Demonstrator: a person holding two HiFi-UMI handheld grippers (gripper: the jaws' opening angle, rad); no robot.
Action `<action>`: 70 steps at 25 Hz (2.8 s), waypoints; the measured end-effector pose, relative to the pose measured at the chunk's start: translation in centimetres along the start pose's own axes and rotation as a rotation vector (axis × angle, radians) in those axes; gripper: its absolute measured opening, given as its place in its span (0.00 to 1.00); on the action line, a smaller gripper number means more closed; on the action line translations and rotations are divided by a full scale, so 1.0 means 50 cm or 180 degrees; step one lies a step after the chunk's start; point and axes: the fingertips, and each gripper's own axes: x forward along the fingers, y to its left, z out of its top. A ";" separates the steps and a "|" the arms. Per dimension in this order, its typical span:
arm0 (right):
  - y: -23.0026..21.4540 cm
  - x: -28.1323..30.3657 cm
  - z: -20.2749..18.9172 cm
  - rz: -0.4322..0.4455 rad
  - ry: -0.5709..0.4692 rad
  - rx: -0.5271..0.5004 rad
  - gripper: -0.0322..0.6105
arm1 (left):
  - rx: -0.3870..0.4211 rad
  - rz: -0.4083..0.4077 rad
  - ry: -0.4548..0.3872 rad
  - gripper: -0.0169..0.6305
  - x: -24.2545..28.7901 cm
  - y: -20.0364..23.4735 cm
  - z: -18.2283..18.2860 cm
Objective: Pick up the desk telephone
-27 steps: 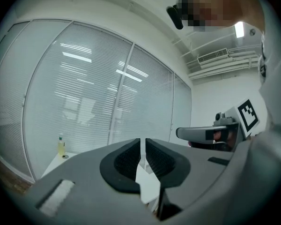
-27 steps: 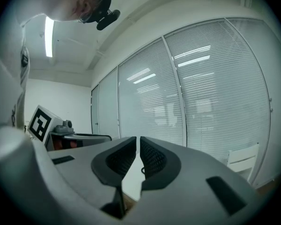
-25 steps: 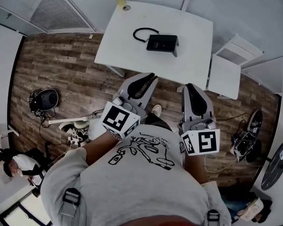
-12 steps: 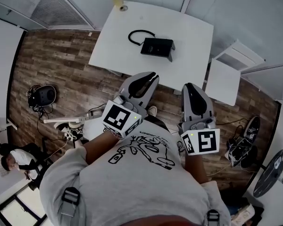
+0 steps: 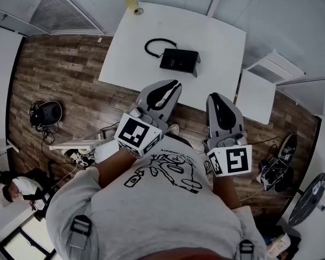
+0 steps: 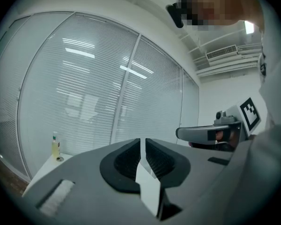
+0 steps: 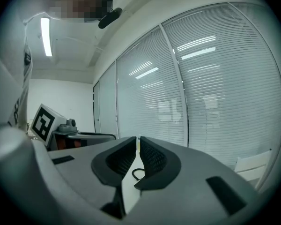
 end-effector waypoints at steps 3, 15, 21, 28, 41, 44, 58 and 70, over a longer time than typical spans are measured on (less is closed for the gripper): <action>-0.011 0.059 0.014 -0.0013 0.0006 -0.0015 0.08 | -0.0027 -0.0010 -0.0023 0.08 0.027 0.050 0.016; -0.021 0.302 0.074 -0.0102 0.0002 -0.0119 0.08 | -0.0059 -0.0148 -0.0025 0.08 0.117 0.276 0.074; -0.023 0.384 0.082 -0.0175 0.0019 -0.0148 0.08 | -0.0059 -0.0241 -0.0019 0.08 0.154 0.353 0.091; -0.043 0.422 0.080 -0.0259 0.0023 -0.0130 0.08 | -0.0080 -0.0319 0.0002 0.08 0.181 0.383 0.091; -0.118 0.394 0.092 -0.0184 0.0026 -0.0163 0.08 | -0.0130 -0.0311 -0.0104 0.08 0.230 0.328 0.111; -0.130 0.389 0.087 -0.0191 0.0052 -0.0181 0.09 | -0.0113 -0.0303 -0.0074 0.08 0.238 0.321 0.102; -0.151 0.406 -0.080 -0.0098 0.0533 0.0181 0.11 | -0.0327 -0.0331 0.0506 0.14 0.262 0.352 -0.082; -0.181 0.416 -0.346 -0.0139 0.1243 0.0517 0.20 | -0.0408 -0.0194 0.1438 0.19 0.255 0.412 -0.395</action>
